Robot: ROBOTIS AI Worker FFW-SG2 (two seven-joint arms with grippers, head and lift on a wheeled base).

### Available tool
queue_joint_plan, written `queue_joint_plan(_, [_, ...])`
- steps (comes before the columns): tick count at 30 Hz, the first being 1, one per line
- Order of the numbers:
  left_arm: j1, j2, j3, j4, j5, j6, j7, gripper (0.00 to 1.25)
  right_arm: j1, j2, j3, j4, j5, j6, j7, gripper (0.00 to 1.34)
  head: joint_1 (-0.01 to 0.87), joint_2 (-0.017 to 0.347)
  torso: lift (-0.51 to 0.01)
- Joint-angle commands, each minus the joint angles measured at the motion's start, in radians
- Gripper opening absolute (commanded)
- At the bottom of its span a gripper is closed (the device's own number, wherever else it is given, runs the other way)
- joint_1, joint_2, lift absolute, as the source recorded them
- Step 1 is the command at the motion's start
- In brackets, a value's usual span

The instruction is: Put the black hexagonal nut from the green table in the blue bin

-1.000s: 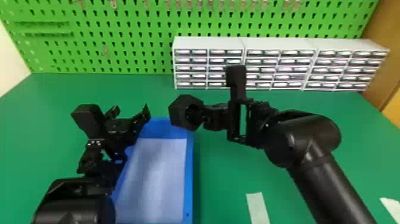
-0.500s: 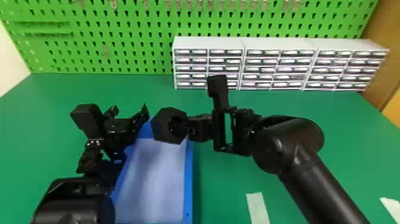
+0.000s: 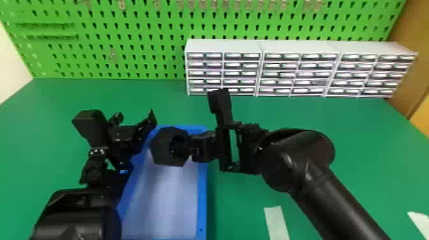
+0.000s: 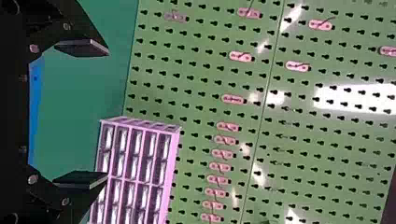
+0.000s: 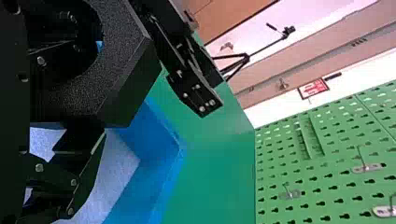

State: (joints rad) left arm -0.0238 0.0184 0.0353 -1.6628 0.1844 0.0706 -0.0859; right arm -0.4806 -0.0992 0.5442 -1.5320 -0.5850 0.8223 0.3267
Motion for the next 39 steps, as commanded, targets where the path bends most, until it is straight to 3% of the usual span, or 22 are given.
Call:
queue_joint_plan(1, [-0.004,0.000,0.006,0.002,-0.003,0.000,0.000,0.93,-0.004,-0.001,0.014,0.009,-0.013,0.000,0.000,0.37,0.686,0.051,-0.097])
queue_joint_plan(11, [-0.008,0.000,0.015,0.006,-0.006,0.000,0.000,0.93,-0.007,-0.002,0.042,0.020,-0.026,0.000,0.000,0.41,0.686,0.051,-0.097])
queue_joint_plan(16, [-0.008,0.000,0.015,0.006,-0.008,0.000,0.000,0.93,-0.009,-0.004,0.039,0.024,-0.026,0.009,0.000,0.77,0.686,0.051,-0.097])
queue_joint_plan(22, [-0.008,0.000,0.017,0.006,-0.008,0.000,0.001,0.93,-0.004,-0.002,0.023,0.024,-0.033,0.009,0.000,0.96,0.686,0.051,-0.097])
queue_joint_plan(39, [-0.007,0.000,0.017,0.006,-0.009,0.000,0.001,0.93,0.004,-0.004,-0.067,0.006,-0.015,0.006,0.002,0.99,0.686,0.051,-0.097])
